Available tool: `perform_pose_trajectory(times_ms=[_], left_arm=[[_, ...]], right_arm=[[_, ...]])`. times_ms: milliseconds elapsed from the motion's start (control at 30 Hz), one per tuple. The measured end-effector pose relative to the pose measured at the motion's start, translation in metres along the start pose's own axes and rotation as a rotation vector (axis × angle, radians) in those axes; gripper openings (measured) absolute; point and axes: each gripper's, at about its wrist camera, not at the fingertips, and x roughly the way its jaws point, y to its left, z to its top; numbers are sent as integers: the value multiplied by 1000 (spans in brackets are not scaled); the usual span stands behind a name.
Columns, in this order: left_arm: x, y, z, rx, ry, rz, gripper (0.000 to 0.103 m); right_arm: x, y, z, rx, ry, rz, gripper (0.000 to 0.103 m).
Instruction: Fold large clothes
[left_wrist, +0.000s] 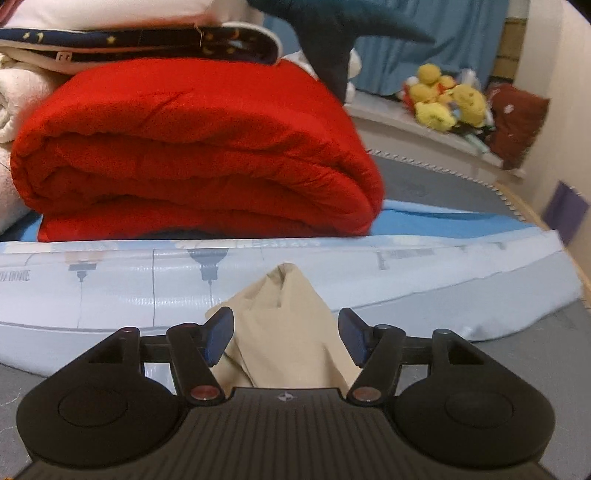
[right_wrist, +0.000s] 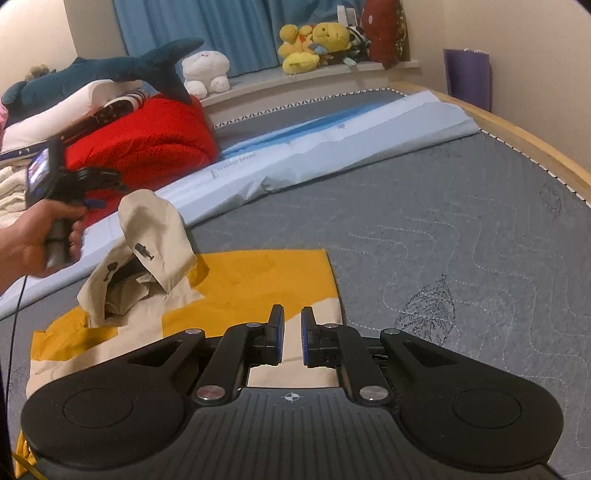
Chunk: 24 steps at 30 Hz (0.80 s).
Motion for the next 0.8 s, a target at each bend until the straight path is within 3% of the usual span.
perform_pose_trajectory(times_ms=[67, 133, 167, 200, 300, 433, 533, 600, 667, 733, 800], left_arm=[[17, -3, -1, 8, 12, 30, 66], [25, -5, -4, 24, 22, 40, 39], [27, -5, -4, 41, 36, 36, 7], [23, -6, -5, 51, 35, 36, 3], [-16, -9, -10, 37, -16, -5, 1], [-133, -15, -40, -62, -26, -80, 1], [-246, -28, -116, -58, -25, -296, 2], [-292, -44, -186, 55, 95, -406, 4], [-320, -46, -243, 126, 201, -498, 5], [-339, -38, -277, 167, 233, -508, 5], [-349, -19, -285, 161, 182, -448, 16]], right_arm=[[2, -1, 0, 5, 8, 6, 9], [2, 0, -1, 2, 14, 13, 9], [3, 0, -1, -2, 16, 14, 9], [2, 1, -1, -5, 16, 16, 9], [1, 0, 1, 15, 14, 27, 9], [-4, 1, 3, 36, 0, 47, 9], [-9, 5, 3, 51, -25, 77, 9], [-11, 8, 2, 70, -37, 104, 10], [-12, 10, 1, 96, -42, 132, 19], [-13, 13, -1, 117, -42, 162, 33], [-11, 17, -3, 125, -34, 186, 37]])
